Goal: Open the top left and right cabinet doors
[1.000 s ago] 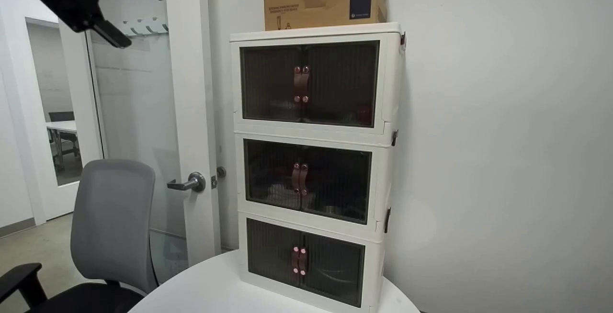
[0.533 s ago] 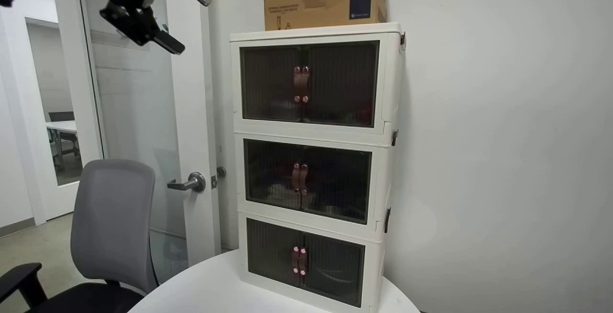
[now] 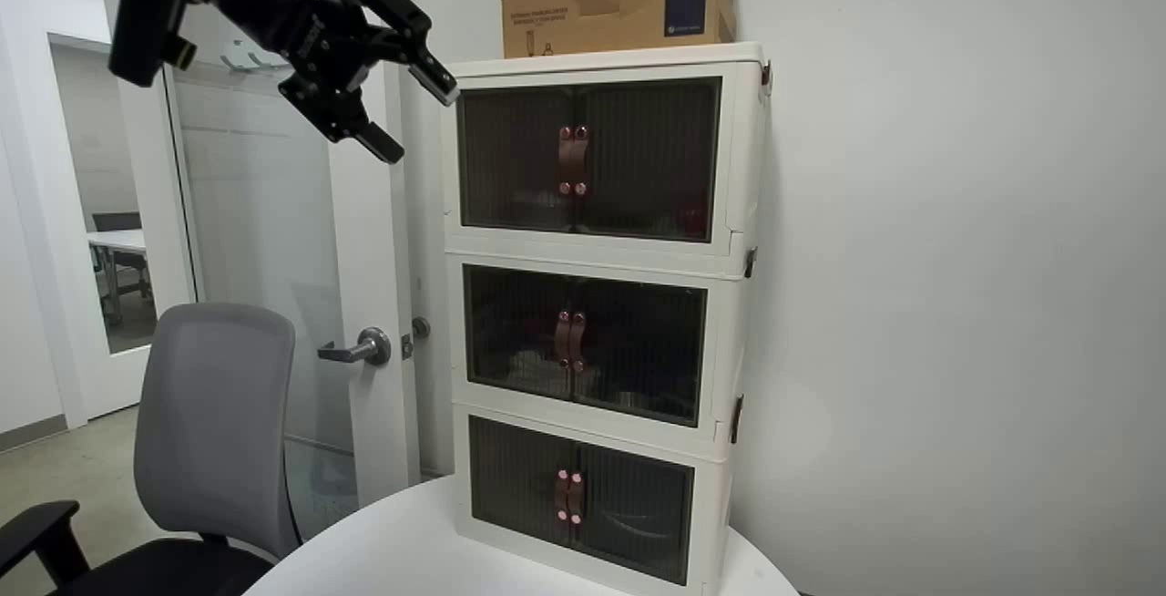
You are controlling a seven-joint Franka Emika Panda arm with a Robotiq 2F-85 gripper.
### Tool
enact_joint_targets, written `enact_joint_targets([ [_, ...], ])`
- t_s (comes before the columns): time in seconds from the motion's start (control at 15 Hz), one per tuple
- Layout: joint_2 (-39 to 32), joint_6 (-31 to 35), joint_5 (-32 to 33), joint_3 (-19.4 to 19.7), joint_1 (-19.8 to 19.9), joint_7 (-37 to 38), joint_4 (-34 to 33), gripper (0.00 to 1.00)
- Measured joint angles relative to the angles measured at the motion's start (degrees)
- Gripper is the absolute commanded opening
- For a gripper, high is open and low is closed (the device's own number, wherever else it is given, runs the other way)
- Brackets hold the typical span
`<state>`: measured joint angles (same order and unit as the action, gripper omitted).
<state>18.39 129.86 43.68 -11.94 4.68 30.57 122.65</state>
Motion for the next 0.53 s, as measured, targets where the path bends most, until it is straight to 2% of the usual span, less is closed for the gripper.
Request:
enact_joint_targets([
  [0.53, -0.6, -0.8, -0.9, 0.3, -0.8, -0.2, -0.8, 1.00],
])
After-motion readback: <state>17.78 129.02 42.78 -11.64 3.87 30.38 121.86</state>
